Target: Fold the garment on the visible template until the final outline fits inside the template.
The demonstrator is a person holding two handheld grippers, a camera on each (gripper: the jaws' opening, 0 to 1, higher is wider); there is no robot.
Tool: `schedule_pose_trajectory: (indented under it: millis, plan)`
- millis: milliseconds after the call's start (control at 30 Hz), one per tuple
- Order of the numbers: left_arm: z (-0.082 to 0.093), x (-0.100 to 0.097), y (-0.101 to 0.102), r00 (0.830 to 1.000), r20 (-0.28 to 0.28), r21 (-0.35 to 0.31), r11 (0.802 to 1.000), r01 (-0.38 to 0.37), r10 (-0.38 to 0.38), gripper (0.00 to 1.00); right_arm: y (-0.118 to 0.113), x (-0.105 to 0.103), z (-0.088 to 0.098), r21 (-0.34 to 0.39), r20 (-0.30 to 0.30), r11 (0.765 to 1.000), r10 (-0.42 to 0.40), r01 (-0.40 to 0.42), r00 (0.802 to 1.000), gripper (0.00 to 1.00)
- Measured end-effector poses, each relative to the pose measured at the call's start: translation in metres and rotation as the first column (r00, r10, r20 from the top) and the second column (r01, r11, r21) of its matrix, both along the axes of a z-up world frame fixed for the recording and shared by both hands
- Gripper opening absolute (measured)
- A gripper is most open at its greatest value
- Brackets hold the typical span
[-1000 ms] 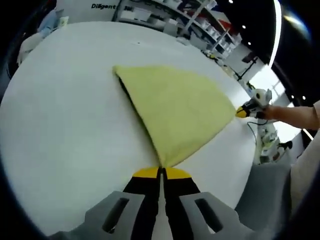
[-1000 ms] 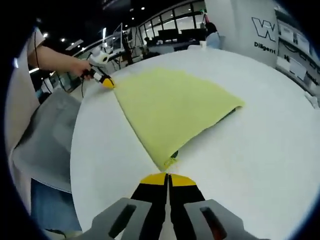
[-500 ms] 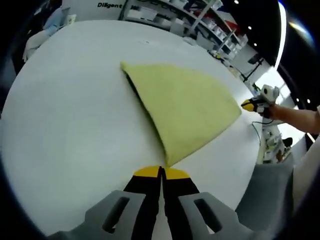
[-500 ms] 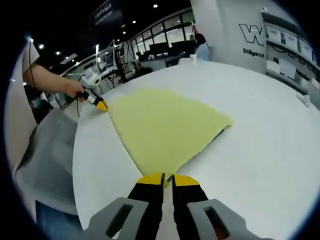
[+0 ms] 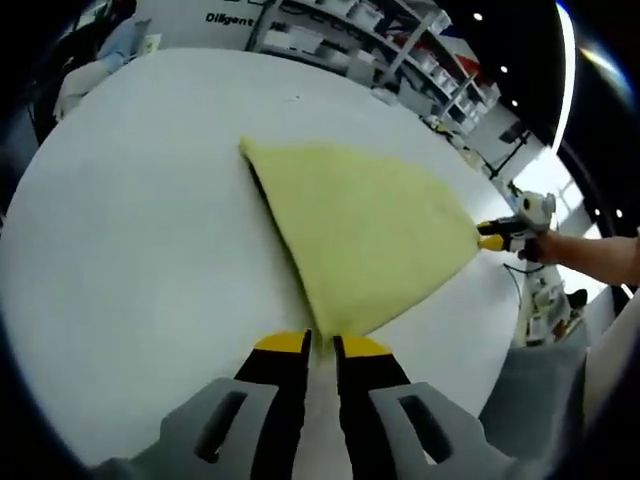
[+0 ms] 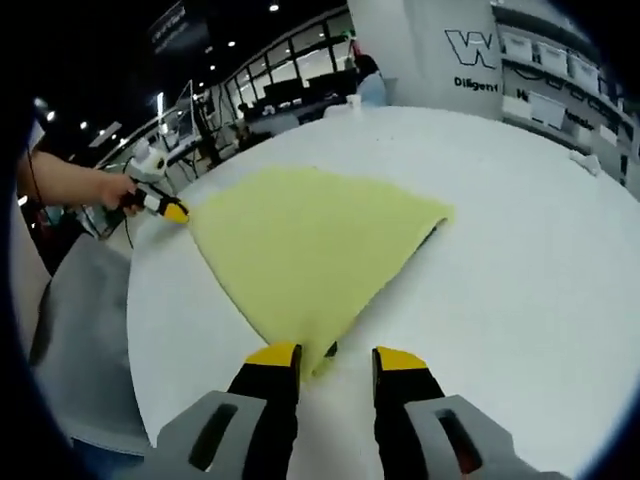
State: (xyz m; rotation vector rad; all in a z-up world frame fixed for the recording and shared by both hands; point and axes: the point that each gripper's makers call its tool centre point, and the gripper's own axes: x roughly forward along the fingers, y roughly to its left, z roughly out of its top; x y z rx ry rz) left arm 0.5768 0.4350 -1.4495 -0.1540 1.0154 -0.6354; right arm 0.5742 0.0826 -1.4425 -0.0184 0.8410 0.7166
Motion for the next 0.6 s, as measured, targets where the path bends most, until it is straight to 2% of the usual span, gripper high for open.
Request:
schedule_pose_trajectory:
  millis: [33, 100, 133, 167, 200, 233, 267, 400, 433, 600]
  plan:
    - [0.0, 0.001, -0.002, 1.0, 0.002, -0.008, 1.0, 0.0, 0.0, 0.02, 0.002, 0.001, 0.002, 0.012, 0.003, 1.0, 0.004, -0.004, 1.0, 0.18]
    - [0.001, 0.001, -0.005, 1.0, 0.001, -0.016, 1.0, 0.007, -0.007, 0.02, 0.01, -0.006, 0.001, 0.061, -0.044, 0.998, 0.01, -0.007, 0.999, 0.06]
    - [0.003, 0.0, -0.004, 1.0, 0.002, -0.016, 1.0, 0.013, -0.013, 0.02, 0.009, -0.007, 0.001, 0.043, -0.02, 0.999, 0.024, -0.023, 0.999, 0.0]
    - [0.002, 0.0, -0.003, 1.0, 0.007, -0.011, 1.0, 0.019, -0.019, 0.02, 0.008, -0.009, 0.0, 0.033, -0.015, 0.999, 0.038, -0.037, 0.999, 0.0]
    - [0.003, 0.0, -0.001, 1.0, 0.009, -0.008, 1.0, 0.02, -0.02, 0.02, 0.006, -0.009, 0.0, 0.042, -0.021, 0.999, 0.019, -0.018, 1.0, 0.0]
    - [0.002, 0.0, 0.0, 1.0, 0.007, -0.007, 1.0, 0.017, -0.017, 0.02, 0.008, -0.012, 0.002, 0.076, -0.041, 0.997, 0.008, -0.005, 0.999, 0.0]
    - [0.002, 0.0, 0.002, 1.0, 0.006, -0.008, 1.0, 0.013, -0.013, 0.02, 0.006, -0.015, 0.002, 0.058, -0.016, 0.998, 0.024, -0.023, 1.0, 0.0]
    - [0.003, -0.003, -0.001, 1.0, 0.011, -0.01, 1.0, 0.022, -0.022, 0.01, 0.004, -0.024, -0.001, 0.053, -0.023, 0.998, 0.026, -0.024, 0.999, 0.0]
    - [0.003, -0.004, -0.002, 1.0, 0.007, -0.011, 1.0, 0.023, -0.023, 0.01, 0.002, -0.023, -0.002, 0.037, -0.004, 0.999, 0.025, -0.025, 1.0, 0.0]
    - [0.003, -0.006, -0.001, 1.0, -0.003, -0.012, 1.0, 0.021, -0.022, 0.01, 0.002, -0.022, -0.001, 0.021, 0.005, 0.999, 0.029, -0.029, 1.0, 0.0]
